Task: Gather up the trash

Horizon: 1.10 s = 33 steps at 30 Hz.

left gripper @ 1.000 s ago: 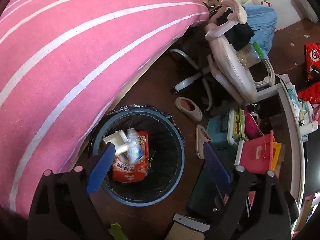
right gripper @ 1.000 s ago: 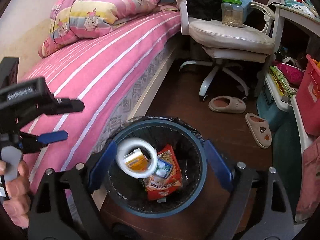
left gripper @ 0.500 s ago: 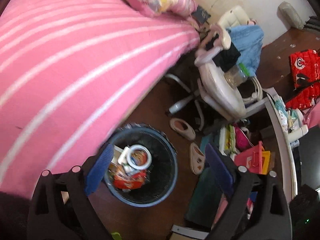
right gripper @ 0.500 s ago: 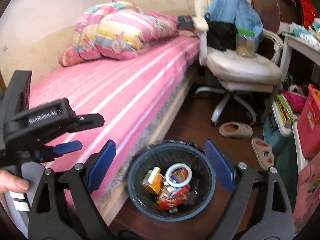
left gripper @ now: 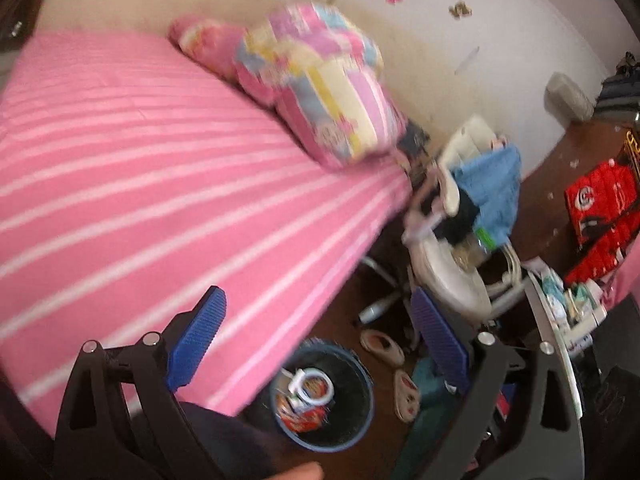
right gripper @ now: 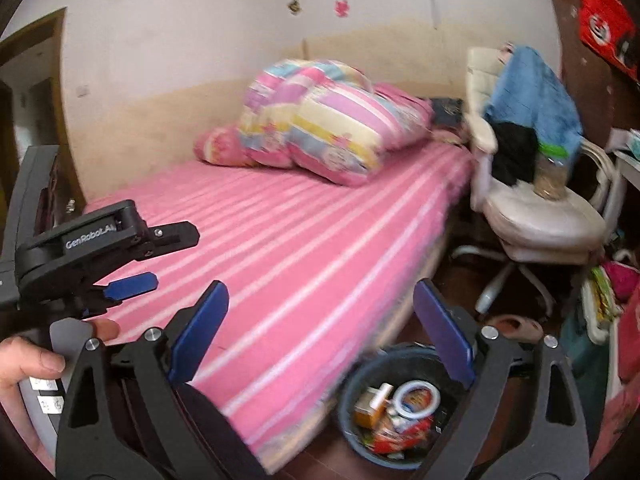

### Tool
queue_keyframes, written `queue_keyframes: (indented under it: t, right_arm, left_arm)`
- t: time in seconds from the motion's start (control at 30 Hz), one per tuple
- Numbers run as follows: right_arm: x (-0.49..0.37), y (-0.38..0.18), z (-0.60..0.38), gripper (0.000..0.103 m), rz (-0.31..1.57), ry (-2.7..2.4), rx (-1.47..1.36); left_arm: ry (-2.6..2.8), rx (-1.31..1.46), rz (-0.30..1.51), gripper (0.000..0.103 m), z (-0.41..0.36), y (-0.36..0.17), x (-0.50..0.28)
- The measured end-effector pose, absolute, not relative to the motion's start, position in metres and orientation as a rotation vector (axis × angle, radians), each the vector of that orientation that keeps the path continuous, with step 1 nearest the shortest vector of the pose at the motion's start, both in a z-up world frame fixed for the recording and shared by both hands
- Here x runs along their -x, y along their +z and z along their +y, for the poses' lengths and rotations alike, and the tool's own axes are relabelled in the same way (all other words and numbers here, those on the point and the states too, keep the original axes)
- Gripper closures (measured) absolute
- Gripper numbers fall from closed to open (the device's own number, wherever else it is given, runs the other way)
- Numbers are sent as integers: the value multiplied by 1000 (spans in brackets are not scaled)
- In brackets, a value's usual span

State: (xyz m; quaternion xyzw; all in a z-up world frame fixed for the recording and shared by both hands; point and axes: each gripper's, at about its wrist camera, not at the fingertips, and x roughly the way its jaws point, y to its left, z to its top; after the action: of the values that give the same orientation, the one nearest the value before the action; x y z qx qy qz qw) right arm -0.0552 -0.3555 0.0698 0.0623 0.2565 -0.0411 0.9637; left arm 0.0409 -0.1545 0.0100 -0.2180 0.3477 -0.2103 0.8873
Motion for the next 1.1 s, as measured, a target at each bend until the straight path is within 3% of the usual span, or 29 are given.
queue_keyframes:
  t: [0.23, 0.53, 0.73, 1.1]
  right_arm:
    - [34, 84, -275, 9, 483, 49, -37]
    - [-8, 66, -184, 9, 492, 201, 2]
    - [-40, 40, -143, 8, 573, 229, 0]
    - [-50, 20, -151, 7, 651, 212, -99]
  left_arm:
    - [-260, 385, 584, 6, -72, 36, -18]
    - [-28, 280, 512, 5, 24, 19, -13]
    - [58, 302, 527, 5, 51, -8, -23]
    - [19, 326, 604, 5, 43, -30, -39]
